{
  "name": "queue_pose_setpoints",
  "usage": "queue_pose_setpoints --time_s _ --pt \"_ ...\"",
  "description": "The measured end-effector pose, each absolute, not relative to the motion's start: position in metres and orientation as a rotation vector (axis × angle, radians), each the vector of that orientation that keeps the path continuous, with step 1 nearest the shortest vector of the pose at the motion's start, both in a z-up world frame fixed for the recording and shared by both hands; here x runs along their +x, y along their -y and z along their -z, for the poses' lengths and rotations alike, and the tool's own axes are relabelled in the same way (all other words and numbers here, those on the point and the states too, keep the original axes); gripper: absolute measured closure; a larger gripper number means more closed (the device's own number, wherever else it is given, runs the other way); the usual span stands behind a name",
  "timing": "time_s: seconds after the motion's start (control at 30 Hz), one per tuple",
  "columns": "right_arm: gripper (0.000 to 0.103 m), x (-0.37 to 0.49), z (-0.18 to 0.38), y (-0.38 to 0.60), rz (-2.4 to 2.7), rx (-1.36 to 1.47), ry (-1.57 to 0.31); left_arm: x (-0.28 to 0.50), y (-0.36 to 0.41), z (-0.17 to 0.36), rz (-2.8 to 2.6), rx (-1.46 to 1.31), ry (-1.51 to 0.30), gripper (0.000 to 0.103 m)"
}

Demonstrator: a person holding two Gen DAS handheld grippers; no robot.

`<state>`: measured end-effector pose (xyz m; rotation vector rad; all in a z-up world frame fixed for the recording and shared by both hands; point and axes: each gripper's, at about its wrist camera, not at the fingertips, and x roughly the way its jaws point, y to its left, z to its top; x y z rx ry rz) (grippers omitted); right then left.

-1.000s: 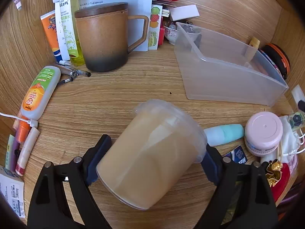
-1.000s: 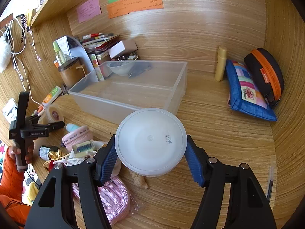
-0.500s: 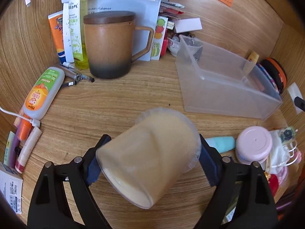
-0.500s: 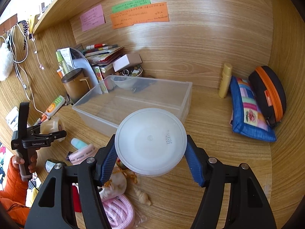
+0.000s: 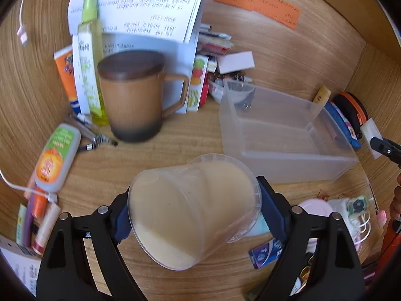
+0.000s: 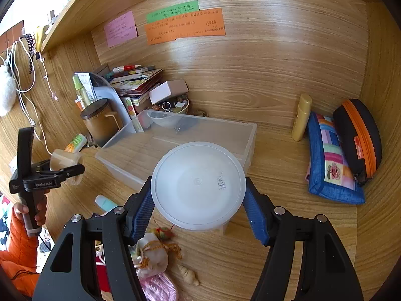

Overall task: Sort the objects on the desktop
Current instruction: 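Carry the tan cup and white container over the clear box with both grippers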

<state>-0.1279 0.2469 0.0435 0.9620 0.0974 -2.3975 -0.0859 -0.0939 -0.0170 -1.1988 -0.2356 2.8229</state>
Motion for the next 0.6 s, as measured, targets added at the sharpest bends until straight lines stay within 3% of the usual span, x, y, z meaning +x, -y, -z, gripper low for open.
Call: queue_pose_setpoints --time_s 0.6 --pt "0.04 -0.17 -0.043 -0.231 2.374 0.997 -0.119 -0.14 0.056 -0.032 -2.691 -1.092 0.181 0.017"
